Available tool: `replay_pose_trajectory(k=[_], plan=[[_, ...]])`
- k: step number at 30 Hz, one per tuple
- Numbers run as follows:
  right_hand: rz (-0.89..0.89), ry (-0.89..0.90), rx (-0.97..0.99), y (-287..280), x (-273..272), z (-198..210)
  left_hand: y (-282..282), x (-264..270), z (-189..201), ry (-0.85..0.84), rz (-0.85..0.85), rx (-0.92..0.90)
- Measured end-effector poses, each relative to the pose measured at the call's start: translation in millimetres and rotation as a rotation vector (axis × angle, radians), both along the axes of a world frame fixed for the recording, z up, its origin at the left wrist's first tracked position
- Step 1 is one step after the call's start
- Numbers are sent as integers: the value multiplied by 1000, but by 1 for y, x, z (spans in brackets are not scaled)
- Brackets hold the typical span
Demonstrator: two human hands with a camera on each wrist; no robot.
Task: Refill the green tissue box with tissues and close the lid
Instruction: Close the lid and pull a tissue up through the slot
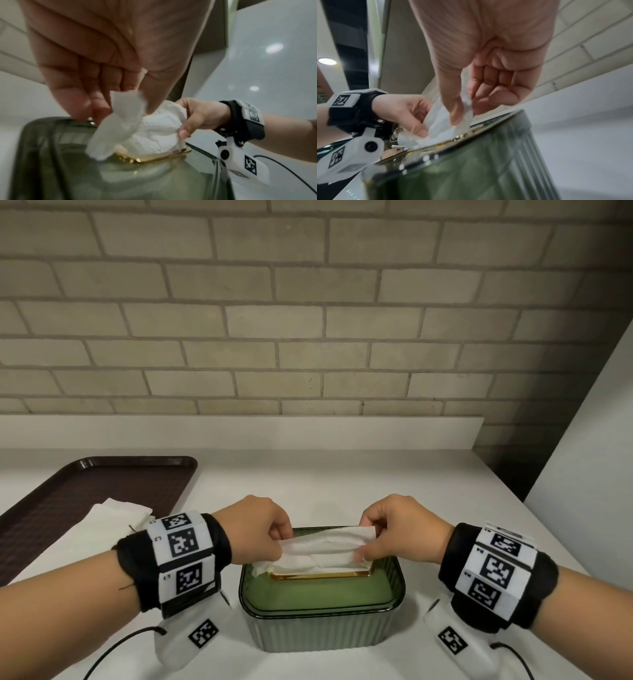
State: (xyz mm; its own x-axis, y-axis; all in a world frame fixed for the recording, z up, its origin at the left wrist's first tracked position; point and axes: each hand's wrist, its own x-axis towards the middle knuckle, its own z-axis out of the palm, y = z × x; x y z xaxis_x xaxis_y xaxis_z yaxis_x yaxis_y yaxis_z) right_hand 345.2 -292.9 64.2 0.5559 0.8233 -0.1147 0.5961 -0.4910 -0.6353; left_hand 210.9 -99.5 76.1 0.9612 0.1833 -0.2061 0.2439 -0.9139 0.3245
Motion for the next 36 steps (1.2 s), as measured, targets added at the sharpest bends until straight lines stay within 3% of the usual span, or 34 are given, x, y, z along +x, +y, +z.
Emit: replay_pose_trajectory(k=[5,9,11,15,19,23,29,36], plan=[[-10,75,-16,-6,5,-5,4,-2,2,-26,24,-33],[17,105,86,-3,-4,-4,-10,-5,3,-100,67,-217],[45,71,118,1,-8,-4,-19,-4,2,-53,16,-153],[47,28,107,6,-9,-6,-19,2,-3,-123,-44,80],[-4,71,86,-2,1,-10,-5,-2,-2,-69,8,103],[-49,150,124,-10,10,-16,14,-10,-6,-48,75,-35],[-50,280,158,-15,14,-19,27,-16,-12,-45,281,-520],[-114,335,283,-49,15,-14,45,-57,-18,-160,313,-674]])
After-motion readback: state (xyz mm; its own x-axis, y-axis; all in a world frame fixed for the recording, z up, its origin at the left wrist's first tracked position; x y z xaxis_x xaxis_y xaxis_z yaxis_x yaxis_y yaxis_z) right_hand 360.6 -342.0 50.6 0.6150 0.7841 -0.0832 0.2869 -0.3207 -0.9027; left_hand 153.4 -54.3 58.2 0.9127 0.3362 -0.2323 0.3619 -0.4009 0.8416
